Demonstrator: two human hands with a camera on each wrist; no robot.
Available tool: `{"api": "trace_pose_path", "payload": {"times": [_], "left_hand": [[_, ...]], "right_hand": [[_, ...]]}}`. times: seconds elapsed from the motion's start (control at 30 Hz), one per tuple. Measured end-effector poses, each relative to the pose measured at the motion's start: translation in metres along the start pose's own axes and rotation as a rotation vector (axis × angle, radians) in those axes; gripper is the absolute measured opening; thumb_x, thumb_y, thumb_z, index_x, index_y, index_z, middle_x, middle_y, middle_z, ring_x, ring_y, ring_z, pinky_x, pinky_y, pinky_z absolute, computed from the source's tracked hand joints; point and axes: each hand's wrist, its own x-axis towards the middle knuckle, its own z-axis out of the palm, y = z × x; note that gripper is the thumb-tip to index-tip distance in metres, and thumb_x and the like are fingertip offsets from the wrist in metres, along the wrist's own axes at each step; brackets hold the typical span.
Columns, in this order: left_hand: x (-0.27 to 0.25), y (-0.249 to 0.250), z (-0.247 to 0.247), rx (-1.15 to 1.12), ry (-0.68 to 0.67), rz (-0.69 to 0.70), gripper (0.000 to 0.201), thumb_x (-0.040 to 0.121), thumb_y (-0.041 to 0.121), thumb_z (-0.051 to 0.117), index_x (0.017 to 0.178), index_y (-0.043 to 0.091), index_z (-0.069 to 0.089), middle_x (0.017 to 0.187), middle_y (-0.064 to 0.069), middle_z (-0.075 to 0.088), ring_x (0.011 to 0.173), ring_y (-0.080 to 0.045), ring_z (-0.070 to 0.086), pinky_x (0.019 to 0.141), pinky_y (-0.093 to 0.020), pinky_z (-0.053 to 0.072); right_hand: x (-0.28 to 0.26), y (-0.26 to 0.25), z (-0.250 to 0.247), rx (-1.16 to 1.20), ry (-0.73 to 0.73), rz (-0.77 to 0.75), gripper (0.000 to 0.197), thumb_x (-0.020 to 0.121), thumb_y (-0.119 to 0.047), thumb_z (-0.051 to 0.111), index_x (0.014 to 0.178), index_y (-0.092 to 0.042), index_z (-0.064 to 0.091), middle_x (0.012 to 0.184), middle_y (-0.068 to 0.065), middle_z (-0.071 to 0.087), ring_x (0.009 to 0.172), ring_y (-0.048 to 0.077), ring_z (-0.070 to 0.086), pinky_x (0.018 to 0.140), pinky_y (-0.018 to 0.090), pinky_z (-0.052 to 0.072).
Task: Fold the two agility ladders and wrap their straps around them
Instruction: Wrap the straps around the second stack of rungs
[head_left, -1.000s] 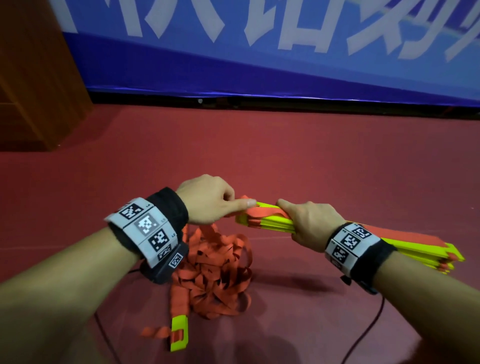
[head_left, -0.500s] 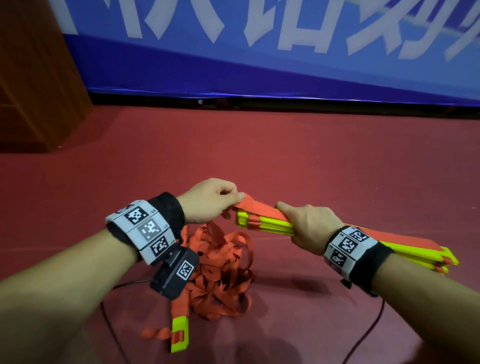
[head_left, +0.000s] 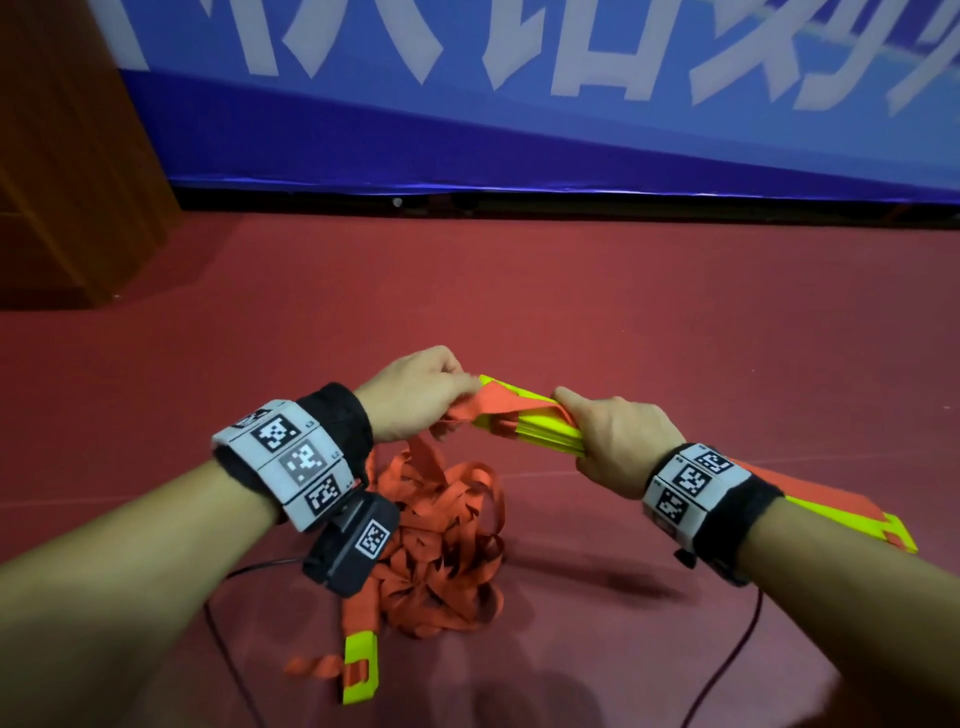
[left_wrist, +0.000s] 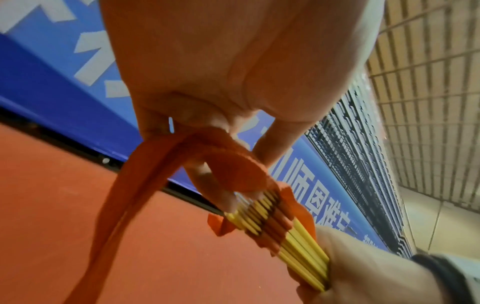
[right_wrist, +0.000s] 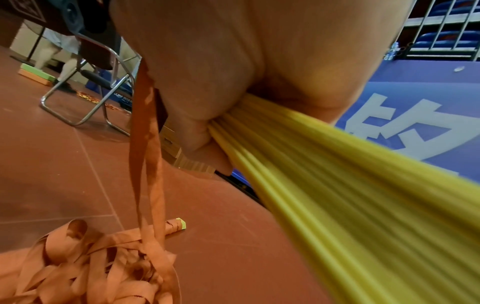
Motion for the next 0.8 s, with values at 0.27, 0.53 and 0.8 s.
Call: {"api": "trace_pose_path", "payload": {"times": [0.27, 0.53, 0.8], "left_hand": [[0.001, -0.002, -0.004, 0.355, -0.004, 0.094, 0.048, 0.094, 0.056, 0.063, 0.065, 0.017, 0.060, 0.055, 0.003, 0.054, 0.055, -0.018, 0.051, 0.057, -0.030, 0.038], [0.005, -0.009, 0.013, -0.260, 0.042, -0.015, 0.035, 0.101, 0.029, 0.062, 0.070, 0.015, 0.055, 0.061, -0.004, 0.059, 0.055, -0.017, 0.064, 0.052, -0.025, 0.048], [0.008, 0.002, 0.035, -0.349, 0.316, 0.183, 0.029, 0.083, 0.061, 0.055, 0.065, 0.038, 0.059, 0.055, 0.013, 0.045, 0.061, -0.019, 0.043, 0.068, -0.050, 0.047]], "right_hand": [[-0.001, -0.007, 0.003, -0.047, -0.035, -0.047, 0.042, 0.088, -0.024, 0.058, 0.119, -0.034, 0.033, 0.099, 0.000, 0.068, 0.091, 0.034, 0.069, 0.063, 0.036, 0.041], [-0.001, -0.005, -0.008, 0.119, -0.024, 0.002, 0.044, 0.086, -0.027, 0.058, 0.126, -0.031, 0.039, 0.102, 0.004, 0.068, 0.098, 0.036, 0.066, 0.068, 0.035, 0.042], [0.011, -0.004, -0.013, 0.541, -0.048, 0.117, 0.053, 0.084, -0.022, 0.066, 0.132, -0.035, 0.047, 0.095, -0.004, 0.062, 0.096, 0.028, 0.064, 0.081, 0.037, 0.052]]}}
